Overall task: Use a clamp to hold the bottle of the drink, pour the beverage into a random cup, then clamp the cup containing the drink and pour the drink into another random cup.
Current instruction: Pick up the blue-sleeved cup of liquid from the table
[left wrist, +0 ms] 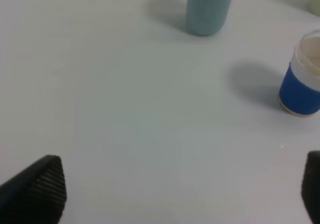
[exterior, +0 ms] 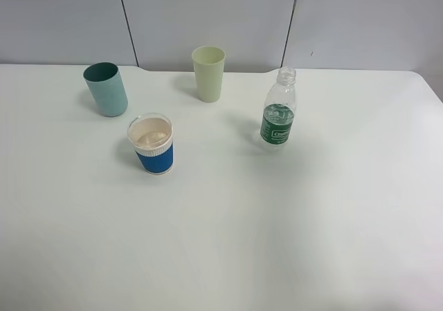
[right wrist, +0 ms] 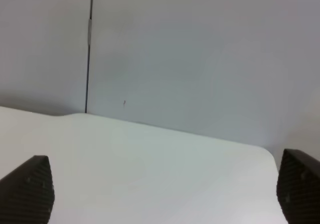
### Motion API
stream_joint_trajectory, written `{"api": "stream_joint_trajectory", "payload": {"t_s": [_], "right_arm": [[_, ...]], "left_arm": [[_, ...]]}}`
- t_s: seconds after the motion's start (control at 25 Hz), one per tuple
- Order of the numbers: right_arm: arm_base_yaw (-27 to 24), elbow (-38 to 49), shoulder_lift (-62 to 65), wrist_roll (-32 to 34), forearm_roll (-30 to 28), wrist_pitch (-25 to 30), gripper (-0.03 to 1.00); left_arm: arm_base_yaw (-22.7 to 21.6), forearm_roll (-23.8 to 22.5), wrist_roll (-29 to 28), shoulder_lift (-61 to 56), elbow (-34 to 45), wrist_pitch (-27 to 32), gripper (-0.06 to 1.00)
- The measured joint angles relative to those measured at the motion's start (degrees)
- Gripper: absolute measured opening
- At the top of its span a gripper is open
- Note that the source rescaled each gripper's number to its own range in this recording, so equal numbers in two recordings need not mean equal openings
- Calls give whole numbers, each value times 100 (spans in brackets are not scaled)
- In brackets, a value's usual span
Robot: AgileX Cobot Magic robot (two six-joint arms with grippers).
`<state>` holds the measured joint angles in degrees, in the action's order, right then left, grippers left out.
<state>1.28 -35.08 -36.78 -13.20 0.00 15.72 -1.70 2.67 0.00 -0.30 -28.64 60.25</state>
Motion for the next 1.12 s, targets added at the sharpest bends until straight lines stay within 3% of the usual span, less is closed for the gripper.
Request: {"api": "stream_joint_trajectory", "payload": {"t_s": [0.32, 0.44, 0.68, 1.12], "right_arm": [[0, 0, 1790, 82, -69, 2649, 78], [0, 0, 2366, 259, -71, 3365, 78], [0, 0, 3611, 567, -71, 3730, 78], [0, 623, 3699, 777, 372, 4490, 78]], "left_arm": [[0, 0, 0, 0, 0, 0, 85], [0, 0, 0, 0, 0, 0, 85], [0, 0, 0, 0, 0, 0, 85], [0, 0, 0, 0, 0, 0, 85]]}}
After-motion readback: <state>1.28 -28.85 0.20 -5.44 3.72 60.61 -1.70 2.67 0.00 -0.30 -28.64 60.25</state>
